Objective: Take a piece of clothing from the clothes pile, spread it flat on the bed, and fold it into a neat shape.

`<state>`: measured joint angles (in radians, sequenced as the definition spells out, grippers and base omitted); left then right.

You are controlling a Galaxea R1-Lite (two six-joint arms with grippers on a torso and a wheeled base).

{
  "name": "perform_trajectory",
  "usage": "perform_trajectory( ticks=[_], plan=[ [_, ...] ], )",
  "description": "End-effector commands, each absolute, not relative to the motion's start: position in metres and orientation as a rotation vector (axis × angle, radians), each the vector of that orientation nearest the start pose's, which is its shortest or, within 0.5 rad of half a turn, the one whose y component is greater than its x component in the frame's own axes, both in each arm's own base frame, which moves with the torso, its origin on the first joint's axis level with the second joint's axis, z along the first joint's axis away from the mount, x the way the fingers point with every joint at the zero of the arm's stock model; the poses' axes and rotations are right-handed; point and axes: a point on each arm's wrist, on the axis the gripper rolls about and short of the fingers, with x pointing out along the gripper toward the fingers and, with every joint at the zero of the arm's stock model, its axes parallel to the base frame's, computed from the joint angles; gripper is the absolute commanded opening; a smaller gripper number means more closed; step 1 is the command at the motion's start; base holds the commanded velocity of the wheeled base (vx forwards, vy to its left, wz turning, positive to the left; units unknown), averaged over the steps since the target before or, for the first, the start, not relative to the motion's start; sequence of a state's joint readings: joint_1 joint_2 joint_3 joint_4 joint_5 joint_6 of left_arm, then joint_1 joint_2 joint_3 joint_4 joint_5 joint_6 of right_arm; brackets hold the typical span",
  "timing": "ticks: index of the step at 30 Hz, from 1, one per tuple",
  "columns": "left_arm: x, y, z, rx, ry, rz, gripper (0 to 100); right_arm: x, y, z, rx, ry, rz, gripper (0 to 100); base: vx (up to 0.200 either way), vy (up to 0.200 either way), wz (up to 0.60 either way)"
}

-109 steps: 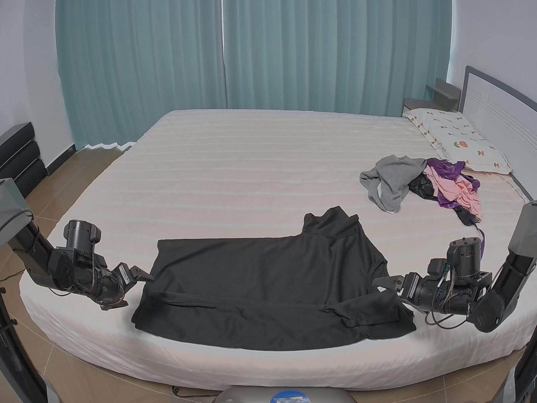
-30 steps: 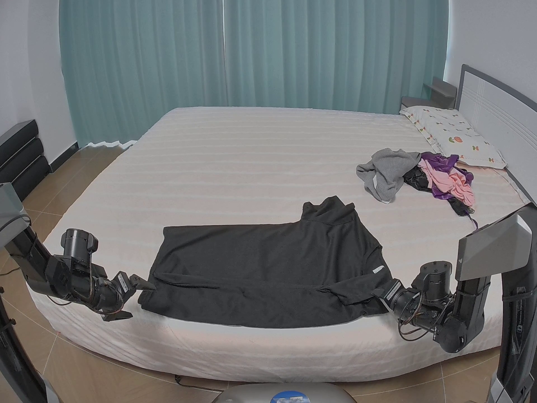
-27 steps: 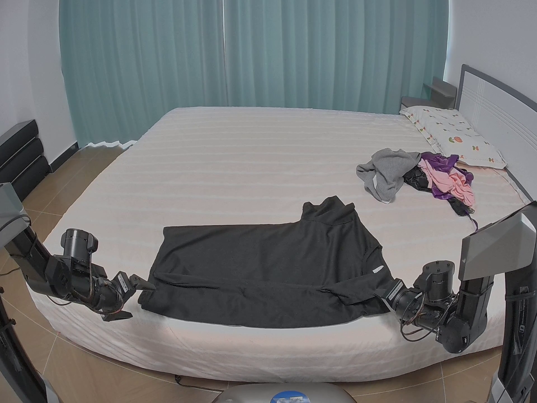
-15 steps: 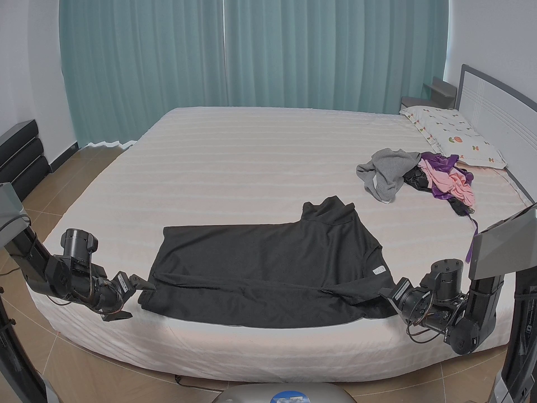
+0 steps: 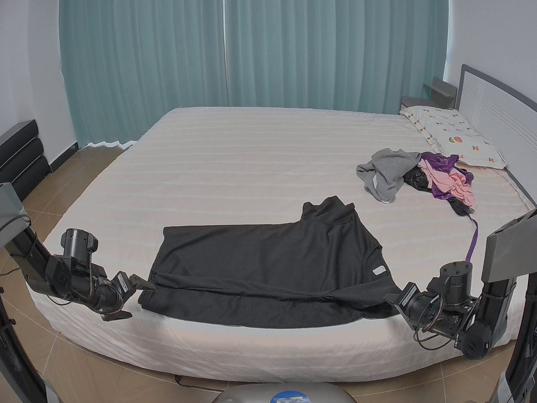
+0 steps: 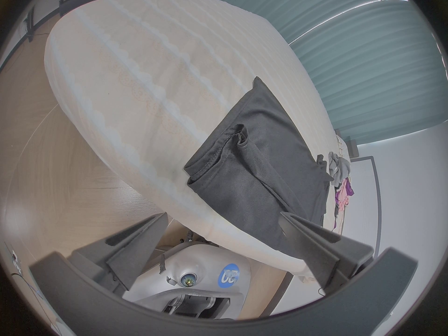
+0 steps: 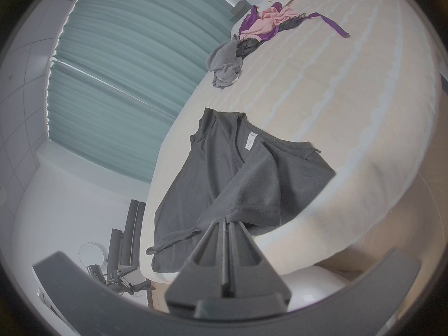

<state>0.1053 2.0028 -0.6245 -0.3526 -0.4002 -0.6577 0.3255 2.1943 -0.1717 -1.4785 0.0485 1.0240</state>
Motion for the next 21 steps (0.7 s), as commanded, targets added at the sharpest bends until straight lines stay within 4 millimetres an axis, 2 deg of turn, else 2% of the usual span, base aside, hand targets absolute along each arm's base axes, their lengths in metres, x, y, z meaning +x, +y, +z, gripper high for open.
perform_trajectory(
  ticks=[1, 4, 5, 9, 14, 21],
  plan=[
    [0.285, 0.021, 0.029, -0.855, 1.064, 0.071, 100, 0.237, 0.082, 0.010, 0.913, 0.665, 0.068, 0, 0.000, 0.000, 0.00],
    [0.285, 0.021, 0.028, -0.855, 1.066, 0.072, 100, 0.237, 0.082, 0.002, 0.906, 0.700, 0.054, 0, 0.000, 0.000, 0.00],
    [0.285, 0.021, 0.028, -0.855, 1.066, 0.072, 100, 0.236, 0.083, -0.003, 0.900, 0.721, 0.045, 100, 0.000, 0.000, 0.00],
    [0.285, 0.021, 0.028, -0.855, 1.064, 0.071, 100, 0.234, 0.083, -0.018, 0.879, 0.776, 0.014, 100, 0.000, 0.000, 0.00],
    [0.285, 0.021, 0.030, -0.852, 1.058, 0.069, 100, 0.242, 0.076, -0.009, 0.898, 0.713, 0.008, 100, 0.000, 0.000, 0.00],
    [0.289, 0.022, 0.033, -0.875, 1.042, 0.083, 100, 0.264, 0.056, 0.003, 0.894, 0.590, -0.009, 100, 0.000, 0.000, 0.00]
  ],
)
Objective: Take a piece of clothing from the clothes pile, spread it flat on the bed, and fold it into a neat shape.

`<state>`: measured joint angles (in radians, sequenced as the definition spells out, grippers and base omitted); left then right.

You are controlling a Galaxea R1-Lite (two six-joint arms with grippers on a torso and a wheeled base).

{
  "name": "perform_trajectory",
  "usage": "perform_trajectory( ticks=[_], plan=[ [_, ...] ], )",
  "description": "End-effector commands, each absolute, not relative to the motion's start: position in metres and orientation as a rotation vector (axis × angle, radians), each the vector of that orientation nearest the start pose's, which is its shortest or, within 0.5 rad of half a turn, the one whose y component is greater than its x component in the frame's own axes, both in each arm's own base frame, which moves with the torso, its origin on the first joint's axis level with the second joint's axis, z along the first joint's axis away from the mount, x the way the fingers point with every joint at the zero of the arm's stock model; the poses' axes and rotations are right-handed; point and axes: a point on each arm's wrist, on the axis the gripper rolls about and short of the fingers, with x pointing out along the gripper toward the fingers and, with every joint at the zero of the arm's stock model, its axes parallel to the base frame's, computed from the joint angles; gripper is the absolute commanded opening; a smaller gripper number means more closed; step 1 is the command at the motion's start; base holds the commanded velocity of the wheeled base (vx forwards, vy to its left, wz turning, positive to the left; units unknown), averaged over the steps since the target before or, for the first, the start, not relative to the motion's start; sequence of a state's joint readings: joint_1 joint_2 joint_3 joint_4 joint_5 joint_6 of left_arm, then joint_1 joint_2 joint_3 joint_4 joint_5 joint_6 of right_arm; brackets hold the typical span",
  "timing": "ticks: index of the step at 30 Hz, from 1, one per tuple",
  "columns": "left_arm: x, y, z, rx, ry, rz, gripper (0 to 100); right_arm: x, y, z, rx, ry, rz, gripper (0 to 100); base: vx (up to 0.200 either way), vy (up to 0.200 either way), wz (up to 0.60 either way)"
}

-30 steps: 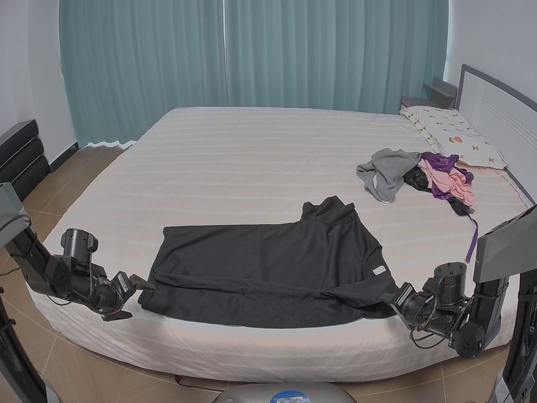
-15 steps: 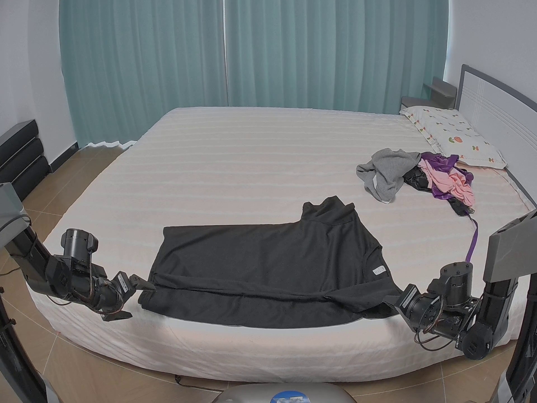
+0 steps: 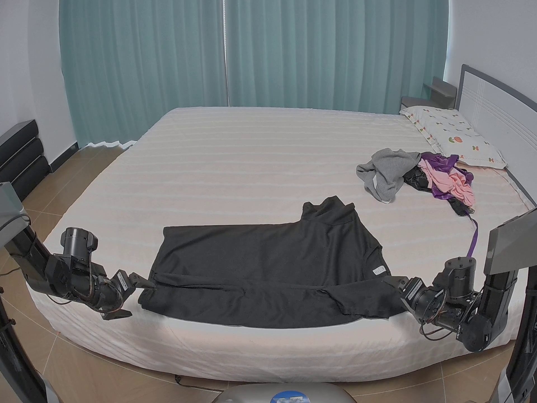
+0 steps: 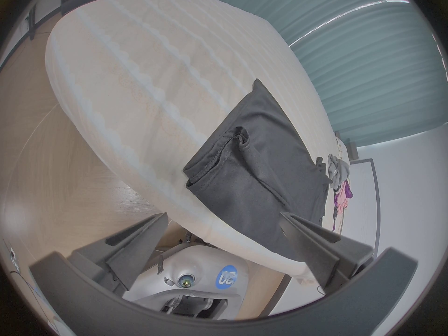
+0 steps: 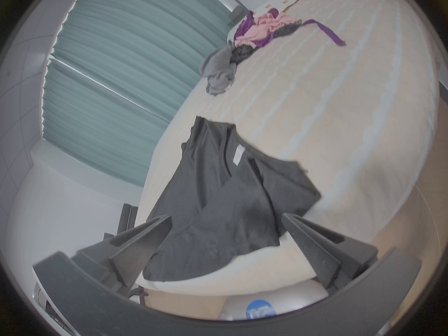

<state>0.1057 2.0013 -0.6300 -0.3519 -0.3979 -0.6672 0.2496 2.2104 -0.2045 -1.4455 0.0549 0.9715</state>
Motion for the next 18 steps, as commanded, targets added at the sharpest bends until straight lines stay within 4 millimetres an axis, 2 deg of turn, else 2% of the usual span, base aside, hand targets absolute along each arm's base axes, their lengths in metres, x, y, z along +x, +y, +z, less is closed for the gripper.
perform_trajectory(
  ticks=[1, 2, 11, 14, 18],
  plan=[
    [0.289, 0.022, 0.034, -0.881, 1.041, 0.085, 100, 0.264, 0.056, 0.003, 0.895, 0.586, -0.009, 100, 0.000, 0.000, 0.00],
    [0.291, 0.022, 0.034, -0.888, 1.039, 0.086, 100, 0.266, 0.056, 0.004, 0.897, 0.579, -0.005, 100, 0.000, 0.000, 0.00],
    [0.296, 0.023, 0.036, -0.886, 1.022, 0.079, 100, 0.273, 0.054, 0.005, 0.882, 0.589, 0.077, 100, 0.200, 0.000, 0.00],
    [0.300, 0.023, 0.039, -0.880, 1.008, 0.071, 100, 0.274, 0.049, 0.006, 0.897, 0.611, 0.127, 100, 0.000, 0.000, 0.00],
    [0.314, 0.022, 0.039, -0.874, 0.994, 0.064, 100, 0.277, 0.045, 0.002, 0.901, 0.637, 0.162, 100, 0.000, 0.000, 0.00]
  ],
)
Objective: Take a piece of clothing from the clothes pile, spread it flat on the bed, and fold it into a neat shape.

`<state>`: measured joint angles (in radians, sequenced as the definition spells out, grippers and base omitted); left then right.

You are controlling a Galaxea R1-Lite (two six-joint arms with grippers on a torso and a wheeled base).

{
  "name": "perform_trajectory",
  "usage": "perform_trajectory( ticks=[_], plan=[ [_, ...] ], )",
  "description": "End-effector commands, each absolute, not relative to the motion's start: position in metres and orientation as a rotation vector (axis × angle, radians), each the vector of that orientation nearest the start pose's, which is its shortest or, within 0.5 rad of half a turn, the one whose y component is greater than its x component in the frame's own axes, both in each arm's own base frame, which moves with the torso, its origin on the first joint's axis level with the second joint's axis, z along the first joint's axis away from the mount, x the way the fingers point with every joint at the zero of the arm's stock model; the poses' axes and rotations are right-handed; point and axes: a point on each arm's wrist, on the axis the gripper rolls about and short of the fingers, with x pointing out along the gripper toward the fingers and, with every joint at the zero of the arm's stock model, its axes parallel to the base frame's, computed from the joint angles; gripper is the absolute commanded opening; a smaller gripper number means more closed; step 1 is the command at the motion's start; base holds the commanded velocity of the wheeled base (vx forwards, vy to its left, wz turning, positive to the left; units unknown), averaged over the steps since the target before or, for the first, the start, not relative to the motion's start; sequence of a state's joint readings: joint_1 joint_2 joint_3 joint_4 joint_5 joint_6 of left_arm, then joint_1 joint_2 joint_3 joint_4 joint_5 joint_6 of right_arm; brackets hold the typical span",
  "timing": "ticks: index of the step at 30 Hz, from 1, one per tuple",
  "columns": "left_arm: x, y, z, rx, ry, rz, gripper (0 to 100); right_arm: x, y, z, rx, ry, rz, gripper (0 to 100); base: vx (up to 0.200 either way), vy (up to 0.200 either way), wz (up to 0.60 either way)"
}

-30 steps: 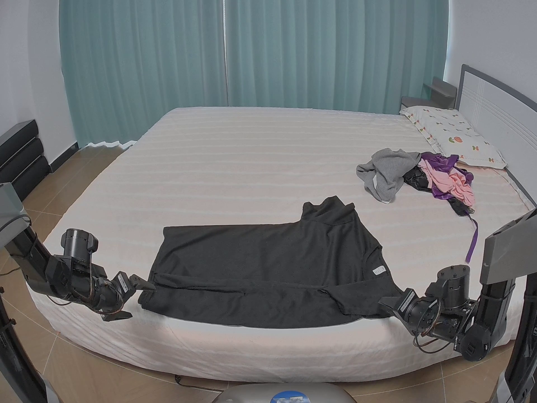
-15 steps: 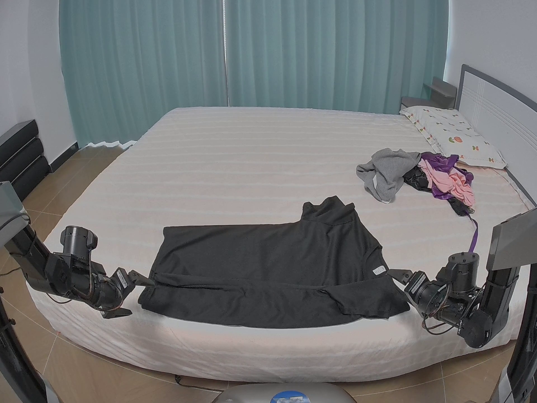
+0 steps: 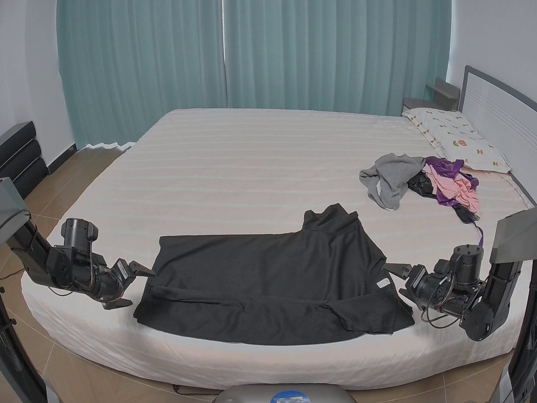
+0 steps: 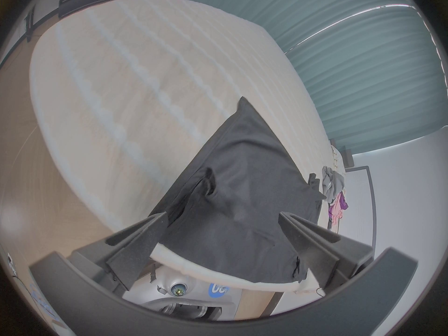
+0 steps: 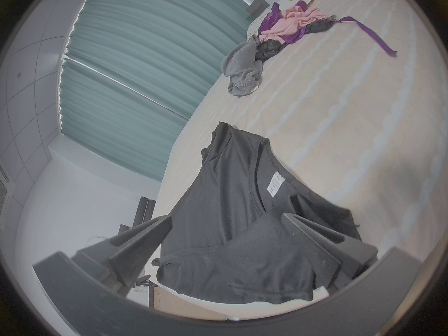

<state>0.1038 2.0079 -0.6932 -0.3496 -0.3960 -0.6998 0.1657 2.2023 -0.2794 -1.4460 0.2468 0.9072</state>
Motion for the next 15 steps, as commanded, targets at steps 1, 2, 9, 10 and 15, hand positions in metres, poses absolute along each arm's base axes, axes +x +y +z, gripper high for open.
perform_trajectory(
  ticks=[1, 2, 9, 10, 15],
  plan=[
    [0.316, 0.020, 0.038, -0.867, 0.998, 0.067, 100, 0.278, 0.045, 0.001, 0.901, 0.639, 0.162, 100, 0.000, 0.000, 0.00],
    [0.319, 0.017, 0.034, -0.854, 1.005, 0.078, 100, 0.278, 0.045, -0.001, 0.900, 0.643, 0.161, 100, 0.000, 0.000, 0.00],
    [0.341, -0.009, 0.002, -0.734, 1.025, 0.219, 100, 0.281, 0.046, -0.004, 0.895, 0.646, 0.160, 100, 0.000, 0.000, 0.00],
    [0.343, -0.010, 0.003, -0.740, 1.021, 0.219, 100, 0.282, 0.045, -0.005, 0.894, 0.645, 0.158, 100, 0.000, 0.000, 0.00],
    [0.350, -0.013, 0.009, -0.754, 0.995, 0.211, 100, 0.282, 0.045, -0.007, 0.884, 0.649, 0.155, 100, 0.000, 0.000, 0.00]
  ],
)
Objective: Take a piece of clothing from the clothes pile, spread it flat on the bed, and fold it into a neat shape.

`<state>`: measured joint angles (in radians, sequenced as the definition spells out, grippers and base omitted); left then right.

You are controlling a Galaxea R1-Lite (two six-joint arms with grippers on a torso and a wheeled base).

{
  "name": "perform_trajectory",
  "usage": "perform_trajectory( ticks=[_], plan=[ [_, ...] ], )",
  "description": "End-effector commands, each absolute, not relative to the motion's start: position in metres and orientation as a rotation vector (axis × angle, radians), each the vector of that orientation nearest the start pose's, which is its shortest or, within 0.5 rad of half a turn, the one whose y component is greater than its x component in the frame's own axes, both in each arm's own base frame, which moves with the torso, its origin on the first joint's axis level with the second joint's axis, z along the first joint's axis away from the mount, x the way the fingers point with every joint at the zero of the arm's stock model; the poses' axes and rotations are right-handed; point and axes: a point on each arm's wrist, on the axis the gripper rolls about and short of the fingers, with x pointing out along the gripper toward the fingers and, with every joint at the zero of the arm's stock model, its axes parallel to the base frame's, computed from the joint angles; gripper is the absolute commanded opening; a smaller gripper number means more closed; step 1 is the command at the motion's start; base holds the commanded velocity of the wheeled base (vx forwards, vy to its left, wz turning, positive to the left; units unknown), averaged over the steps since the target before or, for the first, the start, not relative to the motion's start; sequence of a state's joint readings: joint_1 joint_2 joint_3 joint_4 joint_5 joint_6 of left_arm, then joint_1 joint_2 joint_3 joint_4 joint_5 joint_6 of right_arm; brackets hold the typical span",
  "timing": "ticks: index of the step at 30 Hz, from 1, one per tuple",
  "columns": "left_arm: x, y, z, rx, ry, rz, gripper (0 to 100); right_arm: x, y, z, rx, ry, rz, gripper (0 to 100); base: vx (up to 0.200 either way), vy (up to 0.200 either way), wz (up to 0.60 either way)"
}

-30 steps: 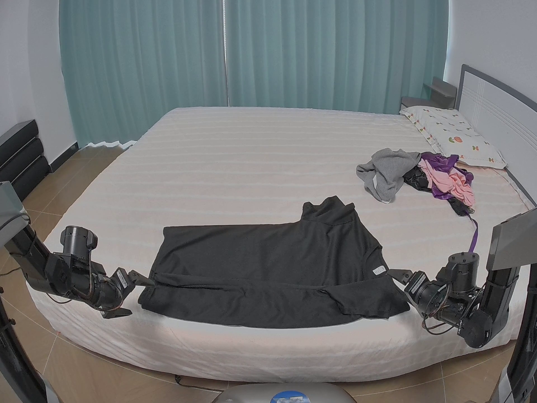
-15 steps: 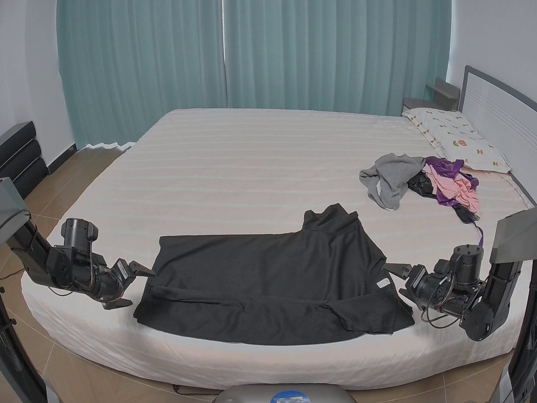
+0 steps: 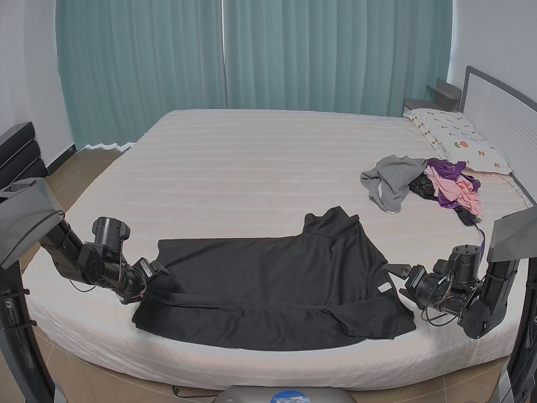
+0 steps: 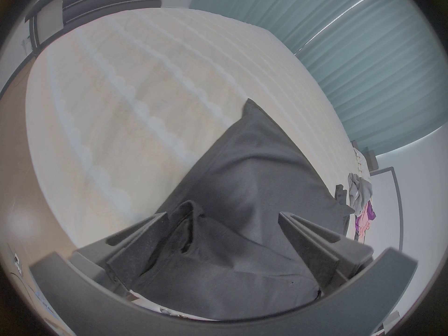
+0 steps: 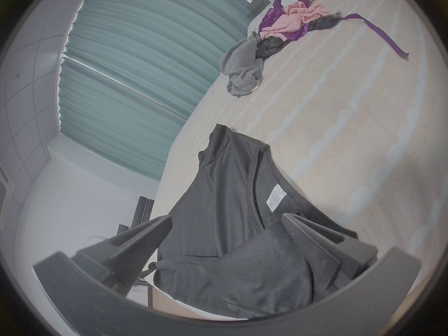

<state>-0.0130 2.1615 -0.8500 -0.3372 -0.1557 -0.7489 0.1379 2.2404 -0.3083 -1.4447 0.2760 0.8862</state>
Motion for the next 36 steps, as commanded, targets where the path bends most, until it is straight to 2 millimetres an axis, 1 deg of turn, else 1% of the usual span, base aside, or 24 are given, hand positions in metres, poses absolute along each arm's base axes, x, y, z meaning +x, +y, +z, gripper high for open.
perform_trajectory(
  ticks=[1, 7, 9, 12, 15, 19, 20, 28, 36],
  plan=[
    [0.350, -0.014, 0.009, -0.751, 0.995, 0.209, 0, 0.282, 0.043, -0.009, 0.881, 0.651, 0.150, 100, 0.000, 0.000, 0.00],
    [0.349, -0.011, 0.011, -0.751, 0.986, 0.219, 0, 0.284, 0.035, -0.016, 0.820, 0.652, 0.135, 100, 0.000, 0.000, 0.00],
    [0.349, -0.006, 0.013, -0.758, 0.975, 0.229, 0, 0.285, 0.032, -0.018, 0.791, 0.647, 0.137, 100, 0.000, 0.000, 0.00],
    [0.349, -0.002, 0.017, -0.769, 0.958, 0.238, 0, 0.285, 0.031, -0.020, 0.761, 0.660, 0.167, 100, 0.000, 0.000, 0.00],
    [0.350, -0.002, 0.021, -0.804, 0.944, 0.249, 0, 0.288, 0.032, -0.025, 0.731, 0.672, 0.223, 100, 0.000, 0.000, 0.00],
    [0.349, -0.002, 0.021, -0.816, 0.947, 0.258, 0, 0.294, 0.032, -0.030, 0.705, 0.672, 0.249, 100, 0.000, 0.000, 0.00],
    [0.348, -0.002, 0.020, -0.816, 0.950, 0.259, 0, 0.297, 0.032, -0.033, 0.676, 0.675, 0.259, 100, 0.000, 0.000, 0.00],
    [0.346, 0.001, 0.029, -0.894, 0.926, 0.278, 0, 0.309, 0.032, -0.033, 0.638, 0.677, 0.328, 100, 0.000, 0.000, 0.00],
    [0.344, 0.000, 0.026, -0.894, 0.941, 0.285, 0, 0.310, 0.032, -0.036, 0.578, 0.712, 0.387, 100, 0.000, 0.000, 0.00]
  ],
)
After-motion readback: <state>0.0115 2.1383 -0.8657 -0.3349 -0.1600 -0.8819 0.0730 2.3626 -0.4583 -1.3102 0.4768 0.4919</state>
